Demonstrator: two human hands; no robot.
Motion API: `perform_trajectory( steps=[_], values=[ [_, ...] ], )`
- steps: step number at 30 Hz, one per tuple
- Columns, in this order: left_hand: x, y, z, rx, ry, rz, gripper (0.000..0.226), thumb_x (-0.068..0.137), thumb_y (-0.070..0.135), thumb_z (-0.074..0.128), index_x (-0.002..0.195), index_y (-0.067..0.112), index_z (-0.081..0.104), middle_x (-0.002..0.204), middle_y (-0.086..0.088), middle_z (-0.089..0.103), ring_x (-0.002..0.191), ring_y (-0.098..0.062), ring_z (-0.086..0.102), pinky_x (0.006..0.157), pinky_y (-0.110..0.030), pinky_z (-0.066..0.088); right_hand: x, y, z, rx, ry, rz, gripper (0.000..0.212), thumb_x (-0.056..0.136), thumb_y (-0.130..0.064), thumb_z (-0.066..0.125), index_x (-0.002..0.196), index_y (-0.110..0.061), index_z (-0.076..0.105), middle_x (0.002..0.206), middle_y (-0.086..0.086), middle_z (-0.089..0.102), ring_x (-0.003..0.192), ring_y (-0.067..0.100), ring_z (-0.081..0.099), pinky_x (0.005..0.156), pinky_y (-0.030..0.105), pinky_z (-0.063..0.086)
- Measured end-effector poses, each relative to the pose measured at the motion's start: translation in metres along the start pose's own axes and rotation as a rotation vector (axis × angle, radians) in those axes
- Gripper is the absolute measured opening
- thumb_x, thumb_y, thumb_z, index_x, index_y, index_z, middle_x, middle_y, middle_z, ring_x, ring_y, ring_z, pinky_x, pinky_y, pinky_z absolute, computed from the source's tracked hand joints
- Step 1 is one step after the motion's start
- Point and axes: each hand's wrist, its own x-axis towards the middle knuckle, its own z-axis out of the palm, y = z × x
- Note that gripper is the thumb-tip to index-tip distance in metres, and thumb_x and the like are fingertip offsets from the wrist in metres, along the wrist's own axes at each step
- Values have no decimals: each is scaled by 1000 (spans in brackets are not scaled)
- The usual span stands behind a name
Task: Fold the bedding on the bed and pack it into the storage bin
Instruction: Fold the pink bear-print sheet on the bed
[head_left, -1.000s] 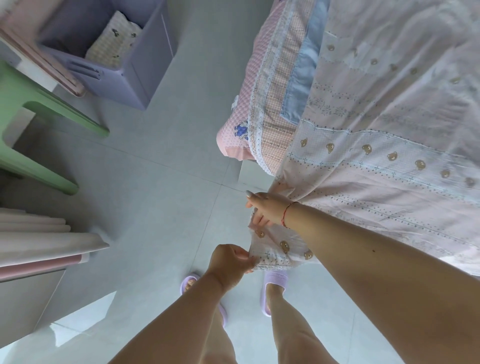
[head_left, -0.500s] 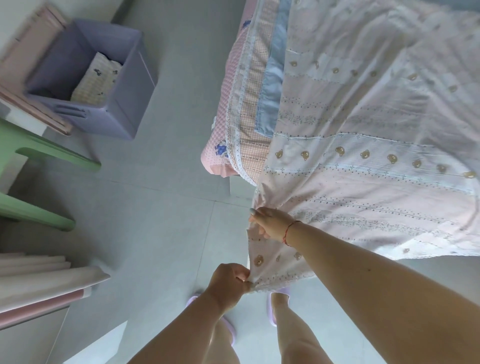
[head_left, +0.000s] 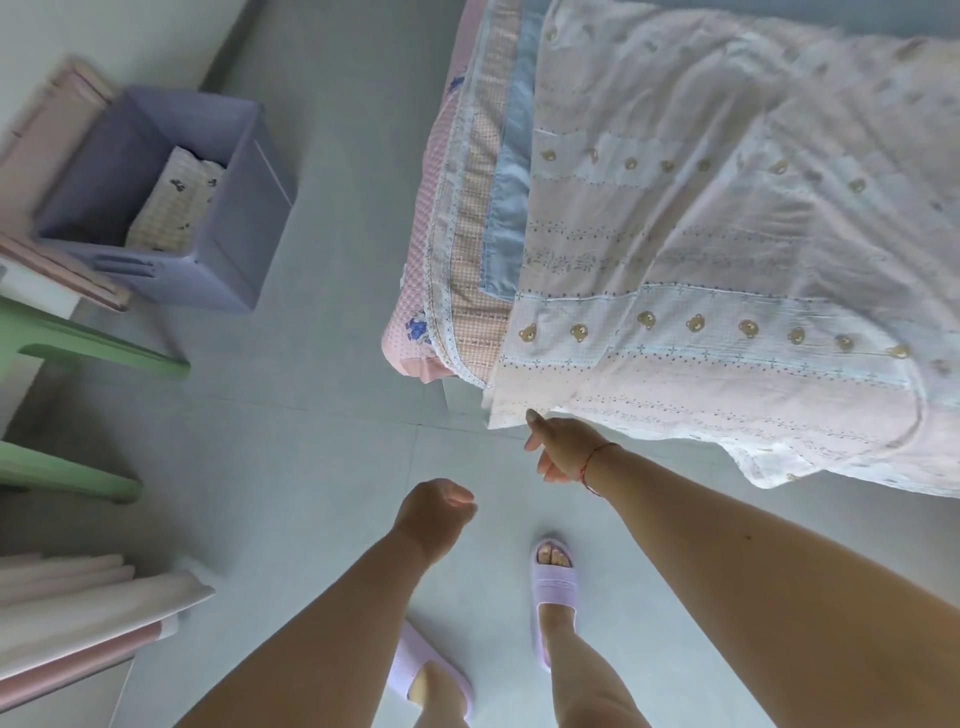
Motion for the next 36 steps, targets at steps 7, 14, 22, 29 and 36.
perform_trajectory(
  steps=[7,14,22,29,36],
  values=[
    [25,79,-22,-44,83,39,17,86,21,58,86,8,69,87,-9,72,88,-27,66,85,-41,56,6,-13,-58,91,54,-12,56,99,-51,25,100,-8,60,72,9,59,74,27,58,90,41,51],
    [68,167,-33,-40,171,101,18,90,24,59,72,24,62,82,-4,72,82,-25,66,83,-38,55,26,-22,-136,107,76,-16,61,100,-51,23,107,-4,61,72,10,58,69,25,57,71,31,45],
    [121,228,-37,22,219,120,25,94,23,53,110,9,67,108,-10,70,101,-26,64,89,-35,52,59,-24,-201,193,117,27,61,99,-53,24,106,-4,61,76,13,61,76,27,60,81,35,50],
    [181,256,-44,100,217,139,34,99,28,50,125,8,57,127,-9,62,114,-25,58,89,-29,43,94,-22,-230,226,139,101,61,99,-53,24,104,-5,61,81,13,64,75,25,63,80,35,53],
    [257,284,-44,-10,64,226,33,98,23,52,131,16,57,135,-4,57,123,-19,54,96,-23,41,138,-35,-255,289,213,134,60,100,-49,25,107,-2,62,81,16,65,74,27,64,77,37,55]
  ],
)
